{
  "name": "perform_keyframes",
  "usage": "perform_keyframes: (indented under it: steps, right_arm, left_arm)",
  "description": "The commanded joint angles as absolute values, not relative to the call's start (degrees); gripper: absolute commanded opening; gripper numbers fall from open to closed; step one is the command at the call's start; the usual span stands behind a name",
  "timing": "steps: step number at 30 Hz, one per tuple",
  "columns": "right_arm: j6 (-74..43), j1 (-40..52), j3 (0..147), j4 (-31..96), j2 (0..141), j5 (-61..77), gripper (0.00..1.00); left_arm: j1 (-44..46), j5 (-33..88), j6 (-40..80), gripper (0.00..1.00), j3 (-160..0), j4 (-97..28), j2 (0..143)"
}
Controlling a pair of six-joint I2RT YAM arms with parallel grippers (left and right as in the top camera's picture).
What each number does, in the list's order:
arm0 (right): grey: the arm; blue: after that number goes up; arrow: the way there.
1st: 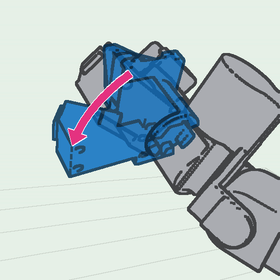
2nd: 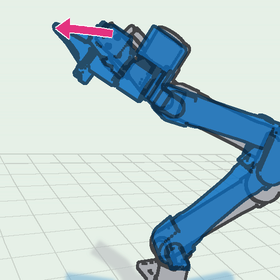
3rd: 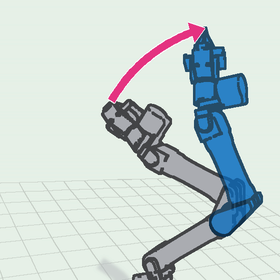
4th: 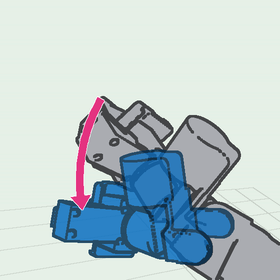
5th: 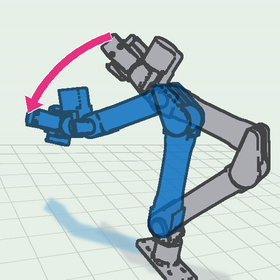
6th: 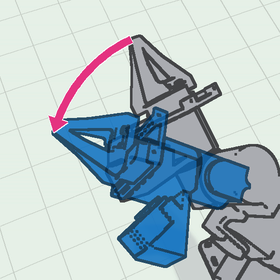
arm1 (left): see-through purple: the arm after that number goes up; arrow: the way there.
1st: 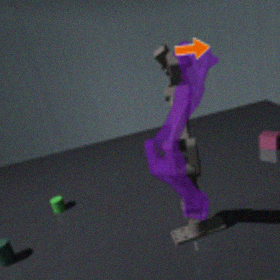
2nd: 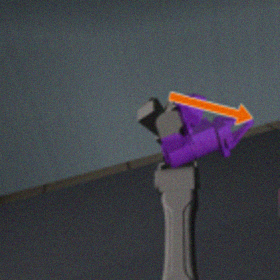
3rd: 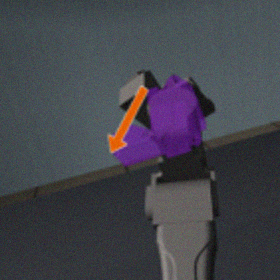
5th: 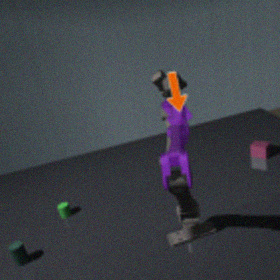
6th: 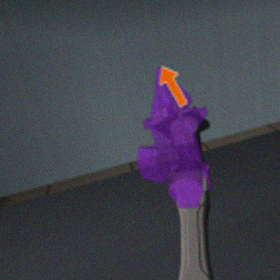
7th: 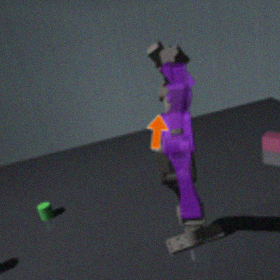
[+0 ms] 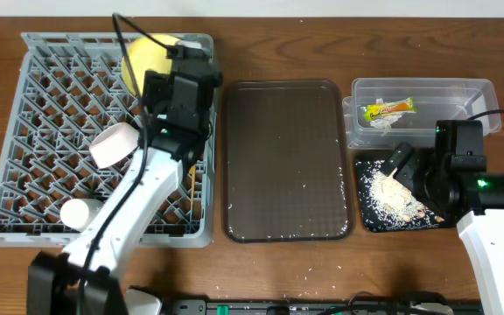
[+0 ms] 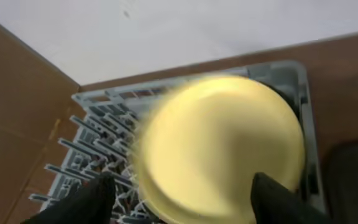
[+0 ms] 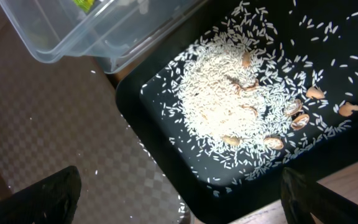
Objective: Sort waste into correct bins and load items into the dishwasher
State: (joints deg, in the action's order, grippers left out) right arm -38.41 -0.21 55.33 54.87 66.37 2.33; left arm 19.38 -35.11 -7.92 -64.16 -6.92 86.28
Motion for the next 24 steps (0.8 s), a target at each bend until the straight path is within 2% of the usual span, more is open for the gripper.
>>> perform_keyframes:
  steps: [1,5,8,9,15,17,24]
  right_arm:
    - [-38.92,-0.47,55.44,54.92,66.39,1.74,0.99]
    - [-38.94,-0.47,55.44,54.92,66.39,1.72,0.99]
    - [-38.92,-0.47,55.44,54.92,66.39,1.74,0.99]
    - [-38.92,-0.47,55.44,54.92,66.39,1.74,0.99]
    - [-38.92,-0.47,55.44,54.92,66.39,1.74,0.99]
    - [-38.92,-0.47,55.44,54.92,66.39,1.74,0.99]
    - [-38.92,-0.47,55.44,54.92,66.39,1.74,0.99]
  left_arm:
    - [19.35,-33.10,0.86,0.71,-64.53,-13.19,78.35]
    - [17.21,-31.00,6.31,0.71,-64.53,-18.63,73.47]
    - [10.31,-20.10,12.38,0.72,-64.53,-22.33,73.71]
    - [3.51,-10.55,16.64,0.72,-64.53,-22.09,74.74]
    - [-13.78,25.12,32.34,0.70,-64.53,-9.78,84.38]
    - [-15.03,29.52,35.90,0.68,-64.53,-4.25,89.45]
    - [-15.03,29.76,37.36,0.64,-64.53,5.67,101.69]
